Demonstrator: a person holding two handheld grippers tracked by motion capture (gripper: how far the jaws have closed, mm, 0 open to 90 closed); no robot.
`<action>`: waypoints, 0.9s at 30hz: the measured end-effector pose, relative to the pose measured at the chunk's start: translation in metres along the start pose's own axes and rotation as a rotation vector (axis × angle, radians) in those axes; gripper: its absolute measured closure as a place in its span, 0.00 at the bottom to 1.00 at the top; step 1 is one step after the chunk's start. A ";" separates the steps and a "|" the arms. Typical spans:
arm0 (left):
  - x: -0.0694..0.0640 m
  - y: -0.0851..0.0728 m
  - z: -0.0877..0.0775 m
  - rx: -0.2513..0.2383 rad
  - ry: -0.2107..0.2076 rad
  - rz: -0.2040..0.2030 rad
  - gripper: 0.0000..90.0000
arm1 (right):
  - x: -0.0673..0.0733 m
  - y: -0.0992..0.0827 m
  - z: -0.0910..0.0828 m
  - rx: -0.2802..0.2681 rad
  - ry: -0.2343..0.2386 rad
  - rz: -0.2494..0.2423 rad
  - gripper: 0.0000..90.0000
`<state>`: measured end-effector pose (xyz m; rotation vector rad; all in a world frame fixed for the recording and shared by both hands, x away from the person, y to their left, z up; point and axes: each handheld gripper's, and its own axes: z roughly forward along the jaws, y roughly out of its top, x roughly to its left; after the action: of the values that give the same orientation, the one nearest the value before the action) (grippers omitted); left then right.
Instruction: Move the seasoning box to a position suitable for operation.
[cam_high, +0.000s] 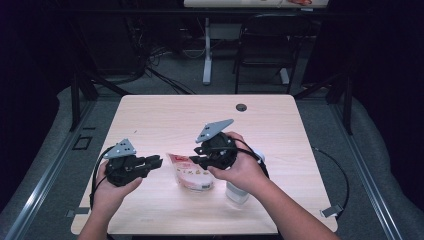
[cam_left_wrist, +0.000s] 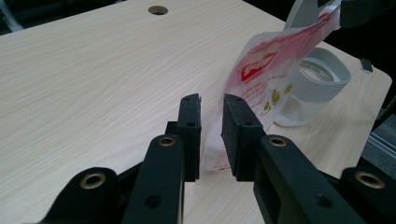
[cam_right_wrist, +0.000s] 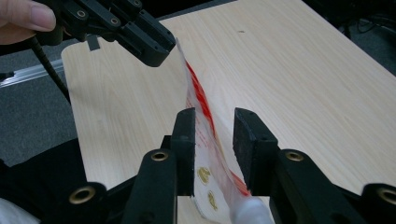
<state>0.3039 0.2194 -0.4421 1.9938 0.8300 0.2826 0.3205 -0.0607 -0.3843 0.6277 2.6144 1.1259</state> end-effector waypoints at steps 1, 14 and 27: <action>0.000 0.000 -0.001 -0.001 0.003 0.000 0.86 | 0.001 0.002 0.002 0.001 0.002 -0.005 0.78; 0.006 -0.003 -0.008 -0.015 0.011 -0.016 0.86 | 0.001 0.019 0.030 0.074 0.023 -0.042 0.80; 0.005 -0.003 -0.007 -0.010 0.012 -0.012 0.86 | -0.001 0.024 0.049 0.145 0.048 -0.042 0.82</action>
<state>0.3030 0.2289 -0.4418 1.9792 0.8463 0.2916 0.3462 -0.0154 -0.4001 0.5772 2.7548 0.9573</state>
